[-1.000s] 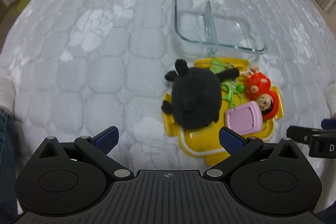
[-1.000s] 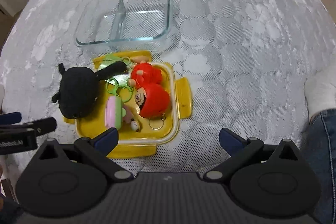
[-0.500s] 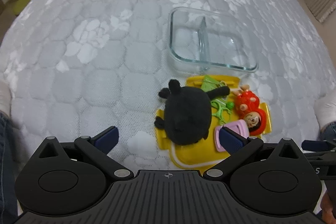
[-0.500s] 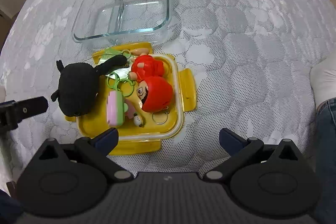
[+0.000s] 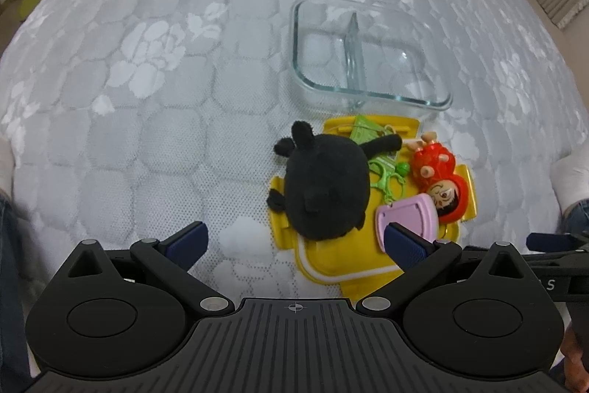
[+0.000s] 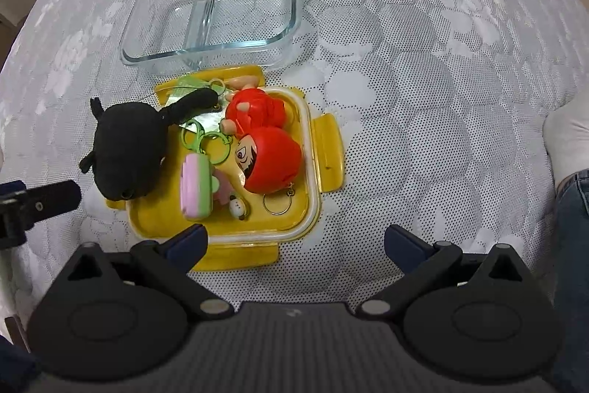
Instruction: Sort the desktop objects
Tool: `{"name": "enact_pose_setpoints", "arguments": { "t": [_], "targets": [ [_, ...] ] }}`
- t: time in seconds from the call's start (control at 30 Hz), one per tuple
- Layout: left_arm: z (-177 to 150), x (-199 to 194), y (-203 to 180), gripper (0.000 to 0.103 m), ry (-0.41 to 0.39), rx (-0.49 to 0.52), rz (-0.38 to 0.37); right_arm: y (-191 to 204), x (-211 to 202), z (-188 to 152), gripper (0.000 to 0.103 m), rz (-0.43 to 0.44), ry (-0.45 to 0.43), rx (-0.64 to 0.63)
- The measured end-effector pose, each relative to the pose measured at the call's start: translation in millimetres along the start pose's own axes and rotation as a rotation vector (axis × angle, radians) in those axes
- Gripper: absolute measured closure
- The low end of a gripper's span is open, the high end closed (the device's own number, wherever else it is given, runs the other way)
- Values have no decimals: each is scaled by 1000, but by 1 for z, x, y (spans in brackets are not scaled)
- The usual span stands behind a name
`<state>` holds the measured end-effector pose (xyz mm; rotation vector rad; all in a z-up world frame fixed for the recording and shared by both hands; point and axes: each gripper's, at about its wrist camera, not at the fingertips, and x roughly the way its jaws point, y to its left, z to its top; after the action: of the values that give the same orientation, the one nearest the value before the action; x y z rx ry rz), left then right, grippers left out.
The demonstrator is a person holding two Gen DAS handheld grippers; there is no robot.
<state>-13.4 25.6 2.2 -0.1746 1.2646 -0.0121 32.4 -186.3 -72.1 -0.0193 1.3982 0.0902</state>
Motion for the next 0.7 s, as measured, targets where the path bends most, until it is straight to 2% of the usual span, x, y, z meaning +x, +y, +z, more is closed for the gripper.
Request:
{"name": "enact_pose_setpoints", "arguments": {
  "t": [0.13,0.33,0.7],
  "targets": [
    [6,27,8,0,-4,14,11,0,-2,0,0,0,-3,2],
    [6,51,13,0,34,22,17,2,-4,-1,0,1,-6,-3],
    [7,77,14,0,60,32,28,2,-3,-1,0,2,-16,6]
  ]
}}
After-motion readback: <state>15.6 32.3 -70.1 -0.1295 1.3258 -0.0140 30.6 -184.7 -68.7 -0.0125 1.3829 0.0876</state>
